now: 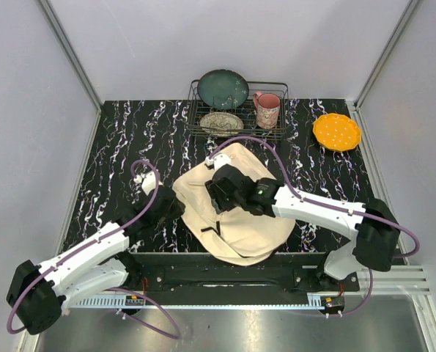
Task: Pack the student bag
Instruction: Zip the student bag at the center of the board.
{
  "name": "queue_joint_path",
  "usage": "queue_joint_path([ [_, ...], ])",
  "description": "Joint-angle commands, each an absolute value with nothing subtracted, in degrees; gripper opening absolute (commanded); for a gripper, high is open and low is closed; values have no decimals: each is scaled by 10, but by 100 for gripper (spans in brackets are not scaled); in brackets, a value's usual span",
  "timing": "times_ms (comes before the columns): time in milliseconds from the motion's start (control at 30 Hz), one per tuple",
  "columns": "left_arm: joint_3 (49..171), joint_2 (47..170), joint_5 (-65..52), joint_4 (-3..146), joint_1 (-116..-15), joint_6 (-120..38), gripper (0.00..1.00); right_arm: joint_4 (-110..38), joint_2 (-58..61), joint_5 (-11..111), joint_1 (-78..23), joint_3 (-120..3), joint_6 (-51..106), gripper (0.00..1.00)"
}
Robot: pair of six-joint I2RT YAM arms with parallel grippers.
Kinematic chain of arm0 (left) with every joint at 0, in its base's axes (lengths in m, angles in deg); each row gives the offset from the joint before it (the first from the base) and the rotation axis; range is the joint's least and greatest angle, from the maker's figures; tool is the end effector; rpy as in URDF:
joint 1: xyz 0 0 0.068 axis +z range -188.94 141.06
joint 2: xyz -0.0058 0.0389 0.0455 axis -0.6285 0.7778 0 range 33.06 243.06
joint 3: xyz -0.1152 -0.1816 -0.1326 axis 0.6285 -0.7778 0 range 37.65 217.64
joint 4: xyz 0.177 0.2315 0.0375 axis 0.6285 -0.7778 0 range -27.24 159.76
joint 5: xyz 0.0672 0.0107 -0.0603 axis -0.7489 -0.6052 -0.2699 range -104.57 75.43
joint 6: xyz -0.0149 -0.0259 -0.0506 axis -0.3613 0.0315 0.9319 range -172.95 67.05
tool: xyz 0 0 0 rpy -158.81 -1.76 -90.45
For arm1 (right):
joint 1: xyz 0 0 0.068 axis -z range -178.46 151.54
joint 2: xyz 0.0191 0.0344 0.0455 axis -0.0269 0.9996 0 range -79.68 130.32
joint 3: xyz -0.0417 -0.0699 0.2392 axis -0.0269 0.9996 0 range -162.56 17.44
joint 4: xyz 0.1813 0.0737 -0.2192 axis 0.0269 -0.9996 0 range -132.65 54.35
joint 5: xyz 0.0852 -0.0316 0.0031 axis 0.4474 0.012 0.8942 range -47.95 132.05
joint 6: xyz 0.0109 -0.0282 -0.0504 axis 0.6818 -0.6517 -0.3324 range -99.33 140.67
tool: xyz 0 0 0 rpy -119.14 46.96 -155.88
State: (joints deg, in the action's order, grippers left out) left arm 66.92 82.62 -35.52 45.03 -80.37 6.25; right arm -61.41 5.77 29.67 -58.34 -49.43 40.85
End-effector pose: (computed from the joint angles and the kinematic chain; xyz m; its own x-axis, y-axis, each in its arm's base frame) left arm 0.1791 -0.1379 0.1775 -0.6395 -0.5055 -0.5792 -0.2362 0.8461 -0.4777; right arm 0.1921 0.3131 0.2430 -0.5941 -0.3526 -0.7230 -0.5997 0.7931 0.1061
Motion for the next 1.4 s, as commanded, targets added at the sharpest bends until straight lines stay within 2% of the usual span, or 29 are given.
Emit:
queue_joint_path([
  [0, 715, 834, -338, 510, -784, 20, 29, -616, 83, 243, -600, -530, 362, 56],
  [433, 733, 854, -295, 533, -755, -7, 29, -596, 155, 143, -617, -560, 310, 57],
  [767, 736, 867, -274, 546, -749, -9, 29, -602, 192, 141, -617, -567, 304, 24],
  [867, 737, 868, -272, 545, -746, -12, 29, -602, 192, 136, -617, -567, 309, 16],
  [900, 737, 867, -271, 544, -746, -13, 28, -602, 192, 131, -617, -566, 313, 12],
  [933, 736, 867, -270, 543, -745, -13, 28, -603, 191, 124, -617, -566, 317, 2],
  [1067, 730, 857, -270, 538, -743, -18, 28, -603, 179, 94, -617, -557, 329, 0],
  [1233, 717, 840, -272, 526, -736, -24, 15, -591, 140, 58, -617, -532, 341, 0],
  [1267, 713, 839, -273, 524, -734, -26, 4, -589, 134, 51, -616, -521, 345, 0],
  [1300, 713, 838, -274, 519, -732, -31, 0, -587, 129, 44, -616, -516, 351, 0],
  [1367, 711, 835, -276, 513, -726, -35, 0, -582, 114, 36, -607, -502, 359, 0],
])
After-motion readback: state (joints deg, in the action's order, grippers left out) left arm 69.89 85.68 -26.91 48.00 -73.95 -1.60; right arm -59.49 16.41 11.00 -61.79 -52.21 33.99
